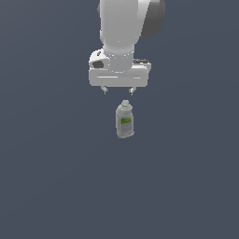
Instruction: Pick up the object and move it to a goal position.
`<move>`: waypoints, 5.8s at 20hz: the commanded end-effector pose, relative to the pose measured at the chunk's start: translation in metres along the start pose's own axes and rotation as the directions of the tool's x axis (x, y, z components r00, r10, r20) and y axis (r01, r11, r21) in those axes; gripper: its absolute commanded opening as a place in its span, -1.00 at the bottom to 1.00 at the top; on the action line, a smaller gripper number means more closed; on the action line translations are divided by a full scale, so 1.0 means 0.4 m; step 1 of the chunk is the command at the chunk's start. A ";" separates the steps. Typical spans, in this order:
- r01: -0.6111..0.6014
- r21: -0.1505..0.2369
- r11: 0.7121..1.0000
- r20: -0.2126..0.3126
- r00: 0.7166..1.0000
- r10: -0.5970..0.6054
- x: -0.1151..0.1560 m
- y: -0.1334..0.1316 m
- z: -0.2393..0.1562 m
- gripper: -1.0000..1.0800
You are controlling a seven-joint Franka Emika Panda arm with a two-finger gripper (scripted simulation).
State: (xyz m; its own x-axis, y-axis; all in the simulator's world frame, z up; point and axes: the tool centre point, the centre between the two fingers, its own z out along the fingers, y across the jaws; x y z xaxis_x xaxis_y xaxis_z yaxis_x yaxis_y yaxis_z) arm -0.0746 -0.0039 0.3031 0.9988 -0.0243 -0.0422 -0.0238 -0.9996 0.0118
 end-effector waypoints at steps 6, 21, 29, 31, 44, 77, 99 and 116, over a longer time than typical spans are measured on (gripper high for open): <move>-0.005 0.014 1.000 -0.011 1.000 0.005 0.010 -0.001 -0.007 0.92; -0.044 0.025 0.999 -0.019 0.999 0.044 0.018 -0.005 -0.011 0.92; -0.165 0.026 0.986 -0.018 0.986 0.166 0.015 -0.012 -0.004 0.92; -0.207 0.027 0.978 -0.018 0.978 0.207 0.015 -0.015 -0.002 0.92; -0.497 0.031 0.867 -0.015 0.868 0.497 0.008 -0.034 0.016 0.92; -0.941 0.043 0.335 -0.002 0.335 0.942 -0.008 -0.077 0.054 0.92; -0.953 0.044 0.298 -0.001 0.299 0.954 -0.008 -0.080 0.156 0.92; -0.953 0.047 0.298 -0.002 0.298 0.954 -0.003 -0.081 0.177 -1.00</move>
State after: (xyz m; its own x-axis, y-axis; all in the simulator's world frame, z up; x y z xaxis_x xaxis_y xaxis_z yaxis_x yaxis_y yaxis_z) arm -0.0782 0.0279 0.2320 0.2755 -0.9613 0.0007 -0.9613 -0.2755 -0.0029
